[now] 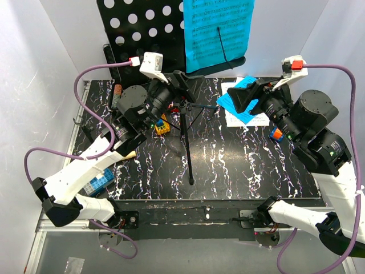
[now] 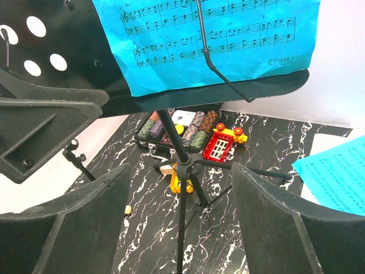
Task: Pack up the instrument practice props
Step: Pick up the sheet music from the music stand.
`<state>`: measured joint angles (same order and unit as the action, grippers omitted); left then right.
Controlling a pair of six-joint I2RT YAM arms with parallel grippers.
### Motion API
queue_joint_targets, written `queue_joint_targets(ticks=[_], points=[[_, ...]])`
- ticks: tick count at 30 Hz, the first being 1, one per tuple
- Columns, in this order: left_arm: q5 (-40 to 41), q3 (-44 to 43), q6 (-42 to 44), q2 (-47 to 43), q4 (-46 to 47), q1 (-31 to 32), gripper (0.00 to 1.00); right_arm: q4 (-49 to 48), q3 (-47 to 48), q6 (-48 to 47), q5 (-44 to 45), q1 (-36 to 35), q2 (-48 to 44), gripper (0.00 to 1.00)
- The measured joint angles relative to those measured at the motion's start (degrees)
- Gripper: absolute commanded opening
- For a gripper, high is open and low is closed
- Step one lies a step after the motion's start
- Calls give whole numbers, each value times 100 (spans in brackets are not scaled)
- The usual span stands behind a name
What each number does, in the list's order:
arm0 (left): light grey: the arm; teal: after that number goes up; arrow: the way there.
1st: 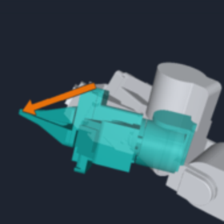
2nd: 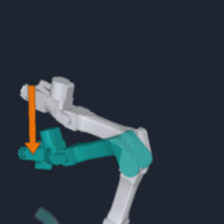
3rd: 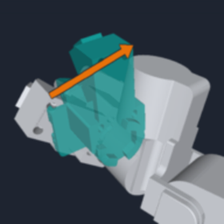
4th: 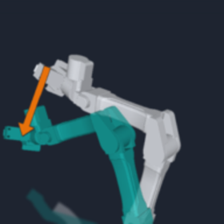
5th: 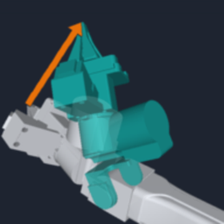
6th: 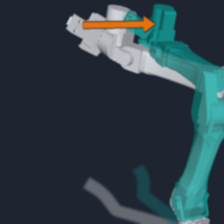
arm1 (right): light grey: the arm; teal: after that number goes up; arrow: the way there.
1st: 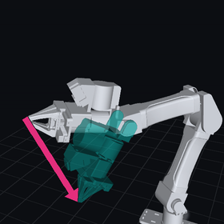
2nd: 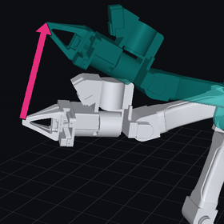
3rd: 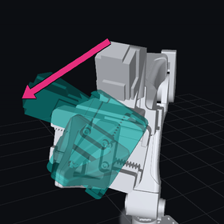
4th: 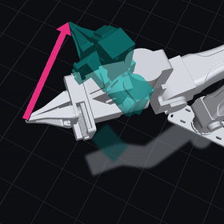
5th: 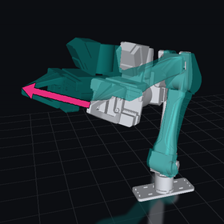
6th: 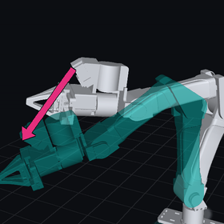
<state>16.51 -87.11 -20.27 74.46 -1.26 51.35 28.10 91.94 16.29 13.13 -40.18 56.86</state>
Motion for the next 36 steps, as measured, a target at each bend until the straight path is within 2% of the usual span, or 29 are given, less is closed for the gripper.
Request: queue_joint_targets(ticks=[24,36], points=[[640,-450,234,568,343,4,72,-87,-101,20,-68,0,-116,79],[540,-616,341,863,389,4,54,-127,-181,20,-131,0,-140,79]])
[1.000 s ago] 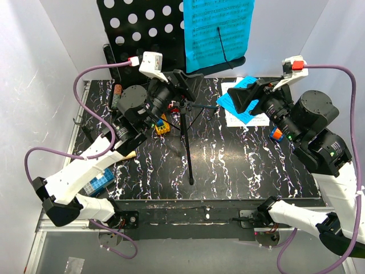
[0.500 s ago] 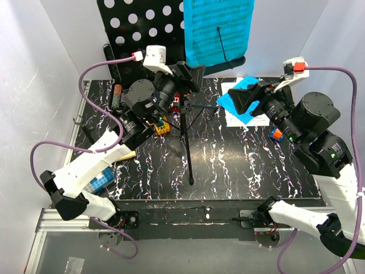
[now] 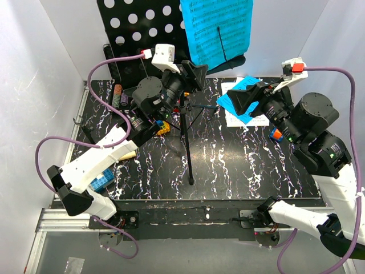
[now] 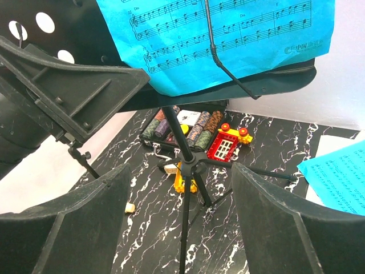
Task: Pack up the instrument practice props
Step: Pick up the sheet music from the music stand.
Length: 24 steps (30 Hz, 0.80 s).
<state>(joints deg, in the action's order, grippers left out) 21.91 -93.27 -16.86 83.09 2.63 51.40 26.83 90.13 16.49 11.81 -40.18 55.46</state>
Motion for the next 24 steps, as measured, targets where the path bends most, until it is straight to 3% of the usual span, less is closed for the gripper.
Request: queue_joint_targets(ticks=[5,9,17,24], points=[[7,0,44,0,22,0,75,-2,-4,0,0,0,-4,79],[114,22,66,-42,63,0,78,-2,-7,0,0,0,-4,79],[417,120,151,-258,114,22,79,-2,-85,4,-9,0,-13,79],[393,31,208,-160,170,20,66,-2,-94,4,-22,0,-15,79]])
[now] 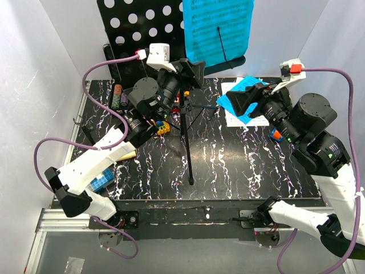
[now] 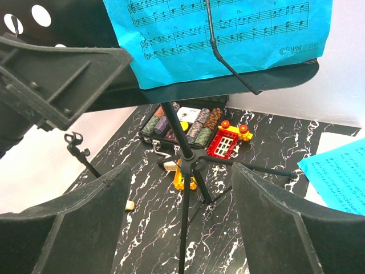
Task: Pack up the instrument practice props
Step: Pick up the sheet music from the music stand.
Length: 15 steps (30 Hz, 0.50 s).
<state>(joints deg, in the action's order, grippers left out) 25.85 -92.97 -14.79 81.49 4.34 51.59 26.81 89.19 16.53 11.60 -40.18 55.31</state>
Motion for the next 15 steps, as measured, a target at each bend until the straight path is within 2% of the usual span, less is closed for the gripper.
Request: queue_joint_targets(ticks=[15], points=[[-256,-129,31,365,-2,0,35,4,0,-4,-22,0,-50,79]])
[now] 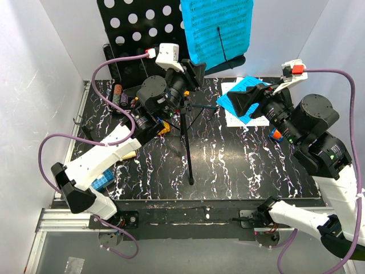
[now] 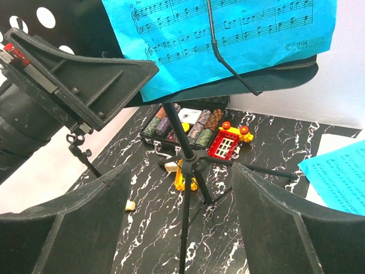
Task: Pack up the instrument practice props
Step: Pick up the sheet music from the music stand.
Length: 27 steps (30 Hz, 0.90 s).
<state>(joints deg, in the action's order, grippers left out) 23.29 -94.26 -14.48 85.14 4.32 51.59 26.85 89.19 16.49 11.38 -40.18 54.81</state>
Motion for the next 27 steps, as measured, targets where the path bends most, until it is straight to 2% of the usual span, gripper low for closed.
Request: queue_joint_targets(ticks=[6,13,20,27], points=[[-15,-20,55,0,2,0,22,2,2,-24,-2,0,13,80],[-13,-20,153,-4,2,0,0,2,149,-212,17,0,208,82],[-13,13,199,-39,46,0,0,-188,492,-533,210,0,560,82],[-44,127,212,-116,85,0,0,-560,1346,-894,442,0,1191,77]])
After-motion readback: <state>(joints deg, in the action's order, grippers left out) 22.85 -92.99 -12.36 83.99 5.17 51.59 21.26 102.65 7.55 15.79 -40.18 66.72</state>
